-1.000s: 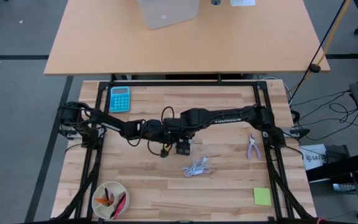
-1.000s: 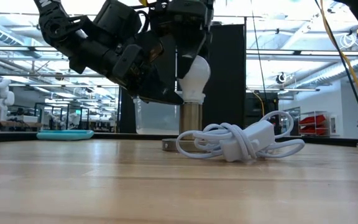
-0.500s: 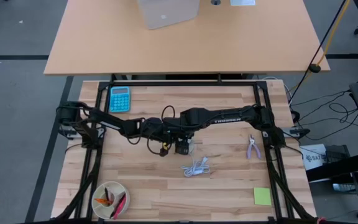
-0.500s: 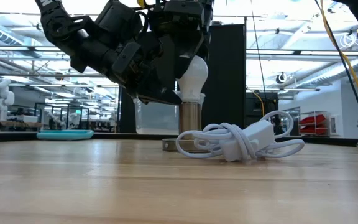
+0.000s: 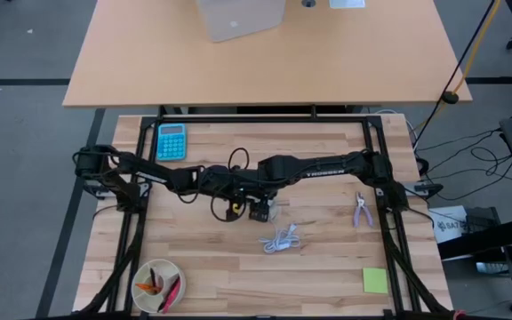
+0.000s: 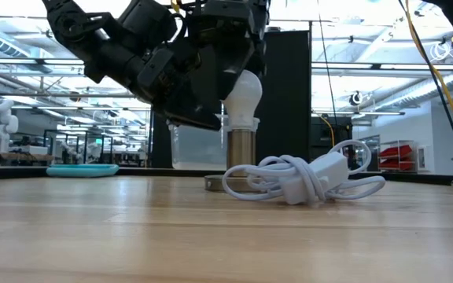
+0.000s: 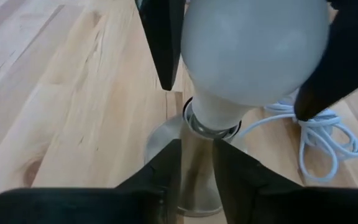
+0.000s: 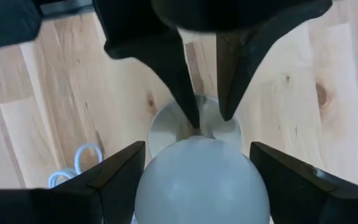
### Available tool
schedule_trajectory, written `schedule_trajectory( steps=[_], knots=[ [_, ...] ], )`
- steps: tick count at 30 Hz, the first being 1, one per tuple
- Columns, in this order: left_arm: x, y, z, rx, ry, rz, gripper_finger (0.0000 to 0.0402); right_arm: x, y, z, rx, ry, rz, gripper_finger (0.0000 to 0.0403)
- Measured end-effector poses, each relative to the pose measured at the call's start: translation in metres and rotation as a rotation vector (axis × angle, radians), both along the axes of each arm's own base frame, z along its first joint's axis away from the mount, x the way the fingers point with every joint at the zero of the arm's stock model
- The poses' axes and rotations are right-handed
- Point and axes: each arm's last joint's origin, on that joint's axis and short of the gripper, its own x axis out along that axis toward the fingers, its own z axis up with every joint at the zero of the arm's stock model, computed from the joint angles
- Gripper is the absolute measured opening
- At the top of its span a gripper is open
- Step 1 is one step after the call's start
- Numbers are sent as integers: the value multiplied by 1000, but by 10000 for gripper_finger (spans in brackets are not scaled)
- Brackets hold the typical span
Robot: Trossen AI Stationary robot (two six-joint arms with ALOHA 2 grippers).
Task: Screw lightbulb
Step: Insert the light bulb into the lamp
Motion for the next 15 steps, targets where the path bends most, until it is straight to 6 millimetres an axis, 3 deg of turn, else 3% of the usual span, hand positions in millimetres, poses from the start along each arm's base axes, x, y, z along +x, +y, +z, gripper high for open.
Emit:
schedule_trajectory(
  steps=[6, 15],
  knots=[
    [-1, 0, -1, 3, 7, -2, 116, 0, 0, -1, 2, -2, -3, 309],
    [-1, 0, -1, 8, 8, -5, 118, -2, 0, -1, 1, 20, -1, 312]
  ],
)
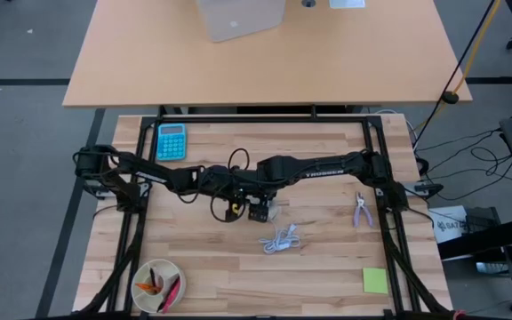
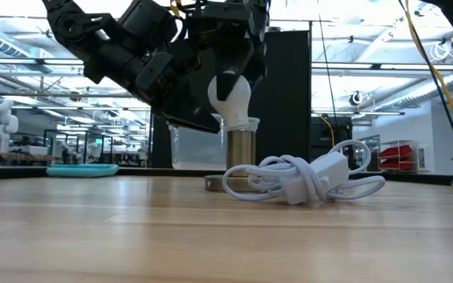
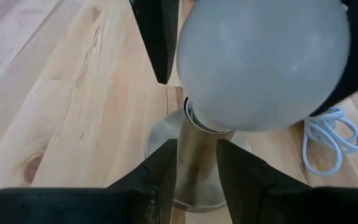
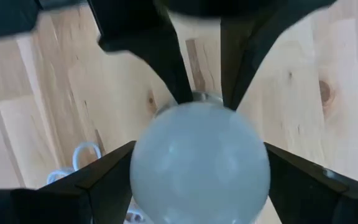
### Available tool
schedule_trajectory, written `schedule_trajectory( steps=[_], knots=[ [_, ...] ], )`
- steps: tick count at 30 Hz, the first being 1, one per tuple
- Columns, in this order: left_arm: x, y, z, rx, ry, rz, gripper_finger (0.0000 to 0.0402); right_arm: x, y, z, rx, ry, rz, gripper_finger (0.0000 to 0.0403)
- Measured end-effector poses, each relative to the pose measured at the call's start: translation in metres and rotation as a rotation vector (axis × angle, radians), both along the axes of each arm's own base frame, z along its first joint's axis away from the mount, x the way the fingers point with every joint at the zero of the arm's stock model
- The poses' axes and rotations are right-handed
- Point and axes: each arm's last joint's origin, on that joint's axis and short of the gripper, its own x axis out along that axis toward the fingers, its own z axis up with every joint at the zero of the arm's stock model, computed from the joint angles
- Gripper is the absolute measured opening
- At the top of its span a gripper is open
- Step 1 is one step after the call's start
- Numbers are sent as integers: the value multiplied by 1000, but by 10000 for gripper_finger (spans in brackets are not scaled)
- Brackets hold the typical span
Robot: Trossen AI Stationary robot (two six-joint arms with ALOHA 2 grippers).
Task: Screw lightbulb
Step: Insert the light bulb into the lamp
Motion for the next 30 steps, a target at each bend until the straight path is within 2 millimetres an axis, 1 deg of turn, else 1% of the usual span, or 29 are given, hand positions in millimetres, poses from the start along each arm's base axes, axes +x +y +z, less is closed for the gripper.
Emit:
schedule_trajectory(
  steps=[4, 10, 13, 24, 30],
  knots=[
    [0, 0, 0, 3, -3, -5, 118, -1, 3, 0, -8, 11, 8, 306],
    [0, 0, 0, 3, -4, -4, 118, -2, 3, 0, -7, 20, 5, 273],
    [0, 0, 0, 3, -5, -4, 118, -2, 3, 0, -4, 20, -4, 263],
    [0, 0, 0, 2, 2, -8, 118, -5, 10, 0, -14, 32, -78, 262],
    [0, 0, -1, 4, 5, -9, 118, -4, 19, 1, -43, 10, -134, 263]
  ],
)
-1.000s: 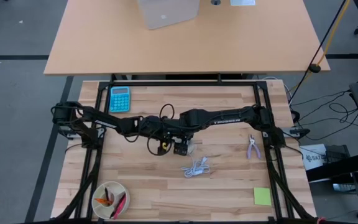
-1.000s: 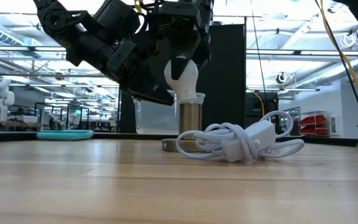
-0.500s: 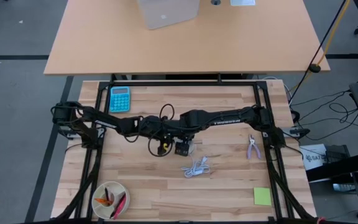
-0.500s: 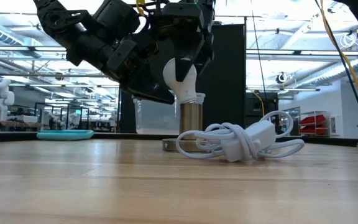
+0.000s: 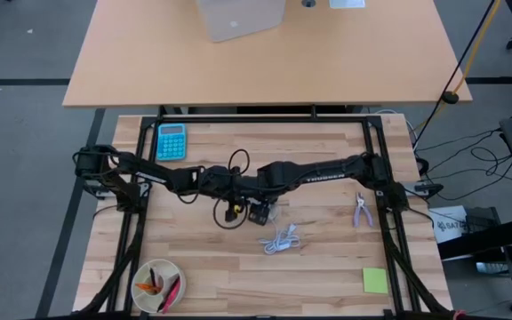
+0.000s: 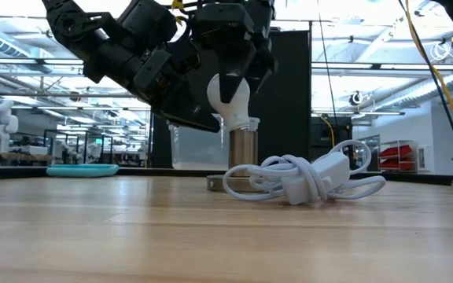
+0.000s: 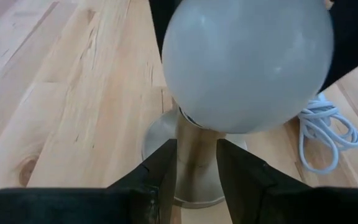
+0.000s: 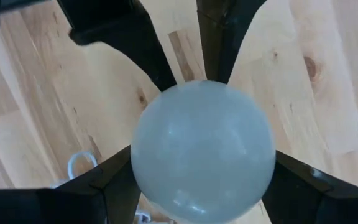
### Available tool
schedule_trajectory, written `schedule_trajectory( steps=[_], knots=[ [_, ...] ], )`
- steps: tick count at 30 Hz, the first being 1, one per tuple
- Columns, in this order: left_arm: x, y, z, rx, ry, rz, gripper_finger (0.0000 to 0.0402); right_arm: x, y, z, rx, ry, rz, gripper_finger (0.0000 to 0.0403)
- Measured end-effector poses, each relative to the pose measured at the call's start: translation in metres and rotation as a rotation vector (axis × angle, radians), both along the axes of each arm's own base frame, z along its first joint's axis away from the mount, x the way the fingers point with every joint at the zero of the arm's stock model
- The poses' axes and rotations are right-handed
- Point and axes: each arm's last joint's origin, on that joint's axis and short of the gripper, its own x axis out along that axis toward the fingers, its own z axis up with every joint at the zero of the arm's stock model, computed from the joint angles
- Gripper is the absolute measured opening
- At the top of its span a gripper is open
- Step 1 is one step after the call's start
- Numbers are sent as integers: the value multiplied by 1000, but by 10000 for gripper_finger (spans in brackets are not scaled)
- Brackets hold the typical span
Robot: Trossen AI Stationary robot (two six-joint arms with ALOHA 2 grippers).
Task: Screw lightbulb
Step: Insert the light bulb into the lamp
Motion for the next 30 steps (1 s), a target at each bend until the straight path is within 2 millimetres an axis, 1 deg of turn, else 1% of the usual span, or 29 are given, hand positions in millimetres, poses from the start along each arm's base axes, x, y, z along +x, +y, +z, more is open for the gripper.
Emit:
schedule_trajectory(
  steps=[22, 27, 30],
  knots=[
    [-1, 0, -1, 15, 11, -8, 118, -8, 38, 1, -139, -62, -280, 263],
    [-1, 0, -1, 17, 11, -6, 118, -8, 40, -1, -129, -74, -340, 264],
    [-1, 0, -1, 18, 11, -5, 118, -8, 39, -8, -125, -76, -394, 264]
  ],
)
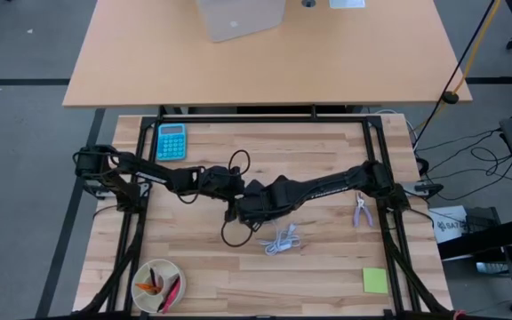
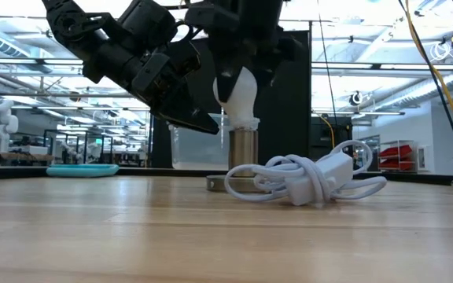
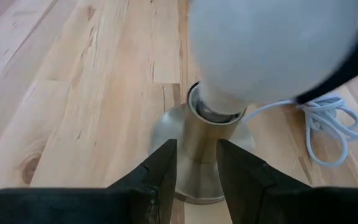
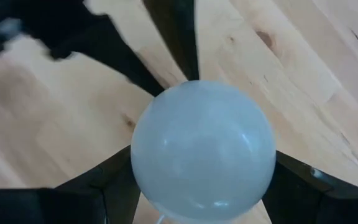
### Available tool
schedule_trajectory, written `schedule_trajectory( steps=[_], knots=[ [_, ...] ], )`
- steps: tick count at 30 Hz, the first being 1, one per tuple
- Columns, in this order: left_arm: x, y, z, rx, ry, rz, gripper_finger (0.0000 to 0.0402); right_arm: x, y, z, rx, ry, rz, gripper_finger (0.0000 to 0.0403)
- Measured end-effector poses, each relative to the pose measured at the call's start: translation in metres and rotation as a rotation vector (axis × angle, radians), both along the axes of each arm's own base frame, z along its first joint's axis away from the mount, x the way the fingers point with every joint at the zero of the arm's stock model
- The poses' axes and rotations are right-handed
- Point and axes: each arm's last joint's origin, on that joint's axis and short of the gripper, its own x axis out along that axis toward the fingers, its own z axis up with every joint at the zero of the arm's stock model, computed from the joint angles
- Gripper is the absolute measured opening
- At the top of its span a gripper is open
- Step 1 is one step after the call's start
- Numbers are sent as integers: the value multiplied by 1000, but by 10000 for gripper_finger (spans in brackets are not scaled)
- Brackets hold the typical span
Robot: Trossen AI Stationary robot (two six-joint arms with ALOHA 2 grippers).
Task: Screw lightbulb
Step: Insert the light bulb into the lamp
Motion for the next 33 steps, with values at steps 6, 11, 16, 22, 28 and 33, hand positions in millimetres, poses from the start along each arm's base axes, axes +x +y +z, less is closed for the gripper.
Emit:
schedule_trajectory(
  steps=[6, 11, 16, 22, 28, 33],
  knots=[
    [0, 0, 0, -3, -1, -8, 118, 1, 0, -8, -3, -41, -69, 265],
    [0, 0, 0, 3, -2, -12, 118, 1, 0, -8, 1, -63, -136, 265],
    [0, 0, 0, 8, -2, -16, 118, -3, 4, -9, 6, -57, -184, 265],
    [0, 0, 0, 14, -2, -18, 118, -6, 9, -9, 7, -44, -220, 264],
    [0, 0, 0, 13, -2, -18, 118, -9, 16, -10, 9, -49, -259, 266],
    [0, 0, 0, 11, -2, -17, 118, -12, 20, -11, 6, -57, -305, 267]
  ],
)
